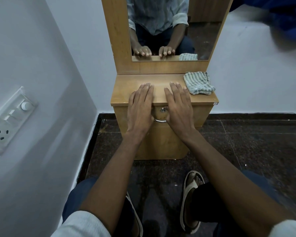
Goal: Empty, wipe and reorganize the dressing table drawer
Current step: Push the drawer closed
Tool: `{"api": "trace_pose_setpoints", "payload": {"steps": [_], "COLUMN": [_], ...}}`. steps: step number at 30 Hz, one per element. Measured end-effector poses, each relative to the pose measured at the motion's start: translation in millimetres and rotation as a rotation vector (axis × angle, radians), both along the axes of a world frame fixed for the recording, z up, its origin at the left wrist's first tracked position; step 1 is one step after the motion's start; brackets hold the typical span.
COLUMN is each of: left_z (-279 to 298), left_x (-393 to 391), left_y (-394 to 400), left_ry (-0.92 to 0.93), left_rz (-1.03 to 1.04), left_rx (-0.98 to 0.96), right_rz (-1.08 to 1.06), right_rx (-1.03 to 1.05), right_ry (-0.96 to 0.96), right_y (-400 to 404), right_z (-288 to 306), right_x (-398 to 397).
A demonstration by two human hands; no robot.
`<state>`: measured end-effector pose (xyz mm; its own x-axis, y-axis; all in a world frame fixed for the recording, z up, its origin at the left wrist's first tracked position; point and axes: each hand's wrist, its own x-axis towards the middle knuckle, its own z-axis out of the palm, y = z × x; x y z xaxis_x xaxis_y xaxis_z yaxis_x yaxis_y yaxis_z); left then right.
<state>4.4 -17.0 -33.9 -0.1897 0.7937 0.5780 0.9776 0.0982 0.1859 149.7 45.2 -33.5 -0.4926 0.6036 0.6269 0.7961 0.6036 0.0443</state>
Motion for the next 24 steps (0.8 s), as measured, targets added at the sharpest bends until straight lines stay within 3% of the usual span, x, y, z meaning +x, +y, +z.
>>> {"api": "trace_pose_setpoints", "payload": {"steps": [7, 14, 20, 24], "left_z": [2, 23, 71, 110], "left_x": [2, 9, 14, 10], "left_y": [-27, -44, -52, -32], "left_ry": [-0.044, -0.091, -0.175, -0.149], "left_rz": [0.069, 0.077, 0.041, 0.052], "left_rx": [-0.036, -0.167, -0.316, -0.349], "right_rz": [-0.058, -0.053, -0.017, 0.008], "right_rx": [-0.079, -0.211, -0.254, -0.197], "right_ry": [-0.038, -0.249, -0.302, -0.239], "right_y": [-7, -16, -32, -12], "right_z": [7, 39, 85, 106], "right_x": [11, 1, 19, 21]}}
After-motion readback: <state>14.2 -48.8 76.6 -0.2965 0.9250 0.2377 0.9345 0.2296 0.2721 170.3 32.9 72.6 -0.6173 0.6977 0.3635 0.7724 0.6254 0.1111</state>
